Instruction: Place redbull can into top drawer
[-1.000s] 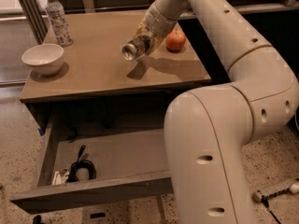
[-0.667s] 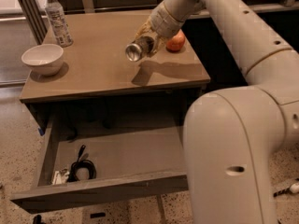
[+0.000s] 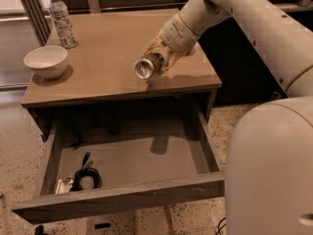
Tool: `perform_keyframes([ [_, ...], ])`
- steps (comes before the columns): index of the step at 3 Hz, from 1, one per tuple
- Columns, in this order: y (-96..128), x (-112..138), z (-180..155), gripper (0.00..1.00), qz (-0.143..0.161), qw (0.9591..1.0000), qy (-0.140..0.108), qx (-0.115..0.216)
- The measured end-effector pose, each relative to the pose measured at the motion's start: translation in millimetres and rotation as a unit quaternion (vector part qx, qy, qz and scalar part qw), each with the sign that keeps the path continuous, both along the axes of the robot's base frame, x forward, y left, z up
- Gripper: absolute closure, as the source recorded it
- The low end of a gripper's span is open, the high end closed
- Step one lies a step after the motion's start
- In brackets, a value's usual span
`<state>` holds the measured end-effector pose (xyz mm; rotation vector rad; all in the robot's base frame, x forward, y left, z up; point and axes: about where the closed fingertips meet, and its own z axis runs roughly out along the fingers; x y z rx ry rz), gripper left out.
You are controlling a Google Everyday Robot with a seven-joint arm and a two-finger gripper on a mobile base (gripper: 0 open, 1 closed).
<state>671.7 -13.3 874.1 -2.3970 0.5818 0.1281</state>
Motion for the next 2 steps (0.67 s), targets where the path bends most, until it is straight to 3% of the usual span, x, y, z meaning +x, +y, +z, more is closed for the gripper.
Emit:
perform_keyframes([
  [1, 0, 0, 0, 1.00, 0.000, 1.0000, 0.000, 0.000],
  [2, -1, -27, 7, 1.00, 0.016, 0.9998, -0.005, 0.005],
])
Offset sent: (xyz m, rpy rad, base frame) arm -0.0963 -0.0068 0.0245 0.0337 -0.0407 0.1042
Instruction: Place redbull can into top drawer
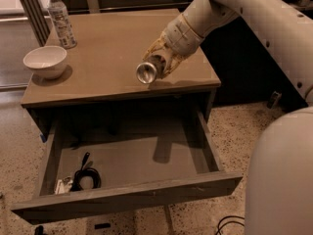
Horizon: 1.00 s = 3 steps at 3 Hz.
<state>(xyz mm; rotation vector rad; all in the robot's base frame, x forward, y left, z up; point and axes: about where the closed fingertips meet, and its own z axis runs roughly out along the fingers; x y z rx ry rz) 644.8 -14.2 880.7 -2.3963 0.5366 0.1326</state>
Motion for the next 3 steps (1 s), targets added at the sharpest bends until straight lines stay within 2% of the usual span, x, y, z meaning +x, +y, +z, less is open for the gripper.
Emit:
perform_keyframes([
  [1, -4, -54, 12, 1.00, 0.024, 0.9996, -0.007, 0.012],
  [2, -16, -105, 5, 1.00, 0.043, 0.9983, -0.020, 0.036],
  [3, -27, -114, -9, 1.00, 0.043, 0.9985, -0.011, 0.032],
])
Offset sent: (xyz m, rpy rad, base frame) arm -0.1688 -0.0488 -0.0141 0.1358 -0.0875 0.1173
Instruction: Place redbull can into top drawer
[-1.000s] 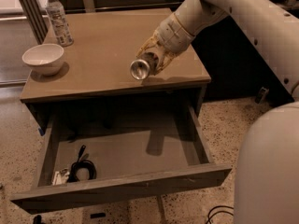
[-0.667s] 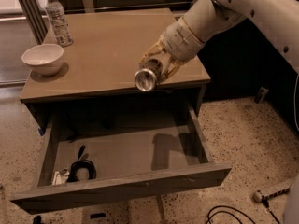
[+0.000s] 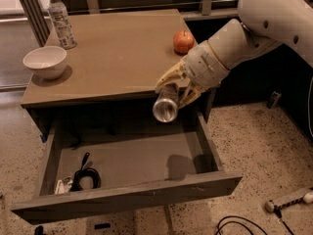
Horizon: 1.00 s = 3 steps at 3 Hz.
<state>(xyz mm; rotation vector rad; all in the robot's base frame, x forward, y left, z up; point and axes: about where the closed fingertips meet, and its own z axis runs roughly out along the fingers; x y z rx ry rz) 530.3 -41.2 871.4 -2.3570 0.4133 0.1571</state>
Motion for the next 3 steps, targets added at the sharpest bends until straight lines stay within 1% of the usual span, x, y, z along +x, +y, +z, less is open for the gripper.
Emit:
perform_keyframes([
  [1, 1, 0, -11, 1.00, 0.014, 0.9997, -0.012, -0.017],
  [2, -9, 2, -55, 1.00, 0.032, 0.9983, -0.031, -0.038],
  [3, -19, 10, -99, 1.00, 0.047, 0.9953, -0.073, -0.042],
])
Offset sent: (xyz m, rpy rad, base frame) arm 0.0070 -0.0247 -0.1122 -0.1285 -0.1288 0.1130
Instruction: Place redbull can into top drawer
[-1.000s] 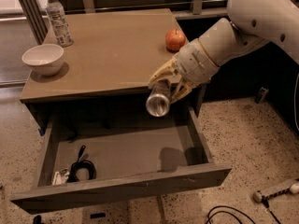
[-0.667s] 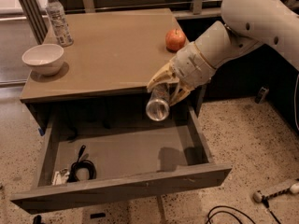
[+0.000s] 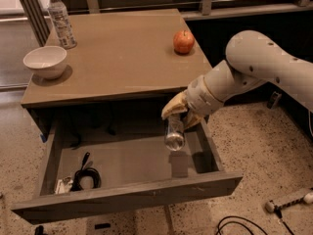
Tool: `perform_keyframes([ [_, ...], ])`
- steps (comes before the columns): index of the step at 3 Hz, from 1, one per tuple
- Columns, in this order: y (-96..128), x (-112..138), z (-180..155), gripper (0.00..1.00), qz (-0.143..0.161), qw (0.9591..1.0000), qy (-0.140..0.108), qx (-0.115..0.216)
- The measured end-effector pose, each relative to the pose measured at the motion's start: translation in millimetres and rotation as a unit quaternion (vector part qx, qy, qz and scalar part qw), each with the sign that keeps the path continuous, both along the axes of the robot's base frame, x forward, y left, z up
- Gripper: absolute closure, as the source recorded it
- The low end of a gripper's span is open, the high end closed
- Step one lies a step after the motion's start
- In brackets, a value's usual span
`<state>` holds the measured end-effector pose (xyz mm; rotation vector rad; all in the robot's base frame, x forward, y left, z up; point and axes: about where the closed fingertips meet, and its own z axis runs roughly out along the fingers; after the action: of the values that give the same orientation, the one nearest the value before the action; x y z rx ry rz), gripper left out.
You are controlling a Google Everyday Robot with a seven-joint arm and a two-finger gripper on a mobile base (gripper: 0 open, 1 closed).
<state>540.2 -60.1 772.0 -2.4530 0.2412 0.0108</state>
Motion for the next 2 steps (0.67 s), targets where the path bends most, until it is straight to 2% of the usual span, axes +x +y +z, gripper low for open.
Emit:
perform_keyframes([
  [1, 0.2, 5.3, -2.8, 1.00, 0.004, 0.9998, -0.018, 0.001],
  [2, 0.2, 5.3, -2.9, 1.00, 0.004, 0.9998, -0.018, 0.001],
])
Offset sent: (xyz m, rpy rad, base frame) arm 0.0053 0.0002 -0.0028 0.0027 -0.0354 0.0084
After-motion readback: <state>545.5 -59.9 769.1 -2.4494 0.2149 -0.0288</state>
